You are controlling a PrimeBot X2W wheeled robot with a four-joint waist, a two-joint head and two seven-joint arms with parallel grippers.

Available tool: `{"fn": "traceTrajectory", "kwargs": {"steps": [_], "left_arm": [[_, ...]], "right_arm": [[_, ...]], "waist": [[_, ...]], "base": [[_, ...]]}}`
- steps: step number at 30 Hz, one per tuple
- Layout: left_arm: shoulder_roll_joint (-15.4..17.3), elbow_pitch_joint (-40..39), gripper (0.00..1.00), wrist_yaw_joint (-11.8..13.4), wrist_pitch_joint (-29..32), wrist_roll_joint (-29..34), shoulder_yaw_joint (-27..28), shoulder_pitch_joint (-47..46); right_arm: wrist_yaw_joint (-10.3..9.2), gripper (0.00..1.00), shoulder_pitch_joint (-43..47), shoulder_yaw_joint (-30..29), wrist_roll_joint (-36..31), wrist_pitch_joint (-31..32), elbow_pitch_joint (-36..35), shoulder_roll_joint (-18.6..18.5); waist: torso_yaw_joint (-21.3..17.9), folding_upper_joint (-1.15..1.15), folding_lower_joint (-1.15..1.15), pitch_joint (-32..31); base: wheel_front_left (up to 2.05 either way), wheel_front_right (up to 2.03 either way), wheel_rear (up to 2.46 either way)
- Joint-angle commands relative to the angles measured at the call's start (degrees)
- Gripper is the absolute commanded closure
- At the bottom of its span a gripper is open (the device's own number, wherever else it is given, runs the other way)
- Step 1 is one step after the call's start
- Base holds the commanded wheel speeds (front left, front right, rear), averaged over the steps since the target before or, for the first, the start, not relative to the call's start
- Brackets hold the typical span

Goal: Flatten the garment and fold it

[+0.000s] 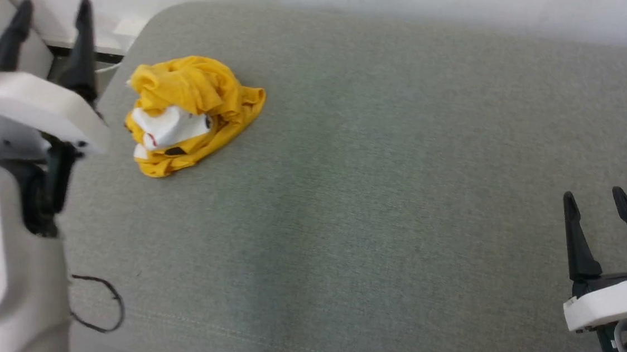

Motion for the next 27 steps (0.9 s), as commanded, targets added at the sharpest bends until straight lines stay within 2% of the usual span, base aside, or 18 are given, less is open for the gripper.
{"fn": "traceTrajectory", "kwargs": {"steps": [1,9,17,21,27], "left_arm": [[2.5,3.0,0.0,-0.5,2.0,1.1,-0.3,-2.4],[5.0,13.0,0.0,0.3,10.9,-1.9,1.7,-7.5],[5.6,17.8,0.0,4.0,22.1,-6.1,4.6,-10.9],[5.8,18.9,0.0,6.7,26.6,-7.1,5.7,-10.9],[5.6,19.6,0.0,10.4,29.1,-7.8,7.3,-10.0]], "right_arm": [[-0.11,0.0,-1.2,0.2,-0.5,-0.2,-0.5,0.1],[-0.11,0.0,-2.2,0.0,-1.2,0.0,-1.4,0.1],[-0.11,0.0,-3.6,-0.4,-2.2,1.0,-3.9,0.1],[-0.11,0.0,-4.3,-0.8,-2.5,1.3,-5.1,0.1],[-0.11,0.0,-5.3,-1.4,-3.0,1.8,-6.4,0.1]], "waist": [[-3.3,0.0,-0.01,2.7],[-7.7,0.0,-0.01,5.8],[-11.5,0.0,-0.01,11.4],[-12.7,0.0,-0.01,14.0],[-13.5,0.0,-0.01,17.4]], "base": [[0.0,0.0,0.0],[0.0,0.0,0.0],[0.0,0.0,0.0],[0.0,0.0,0.0],[0.0,0.0,0.0]]}}
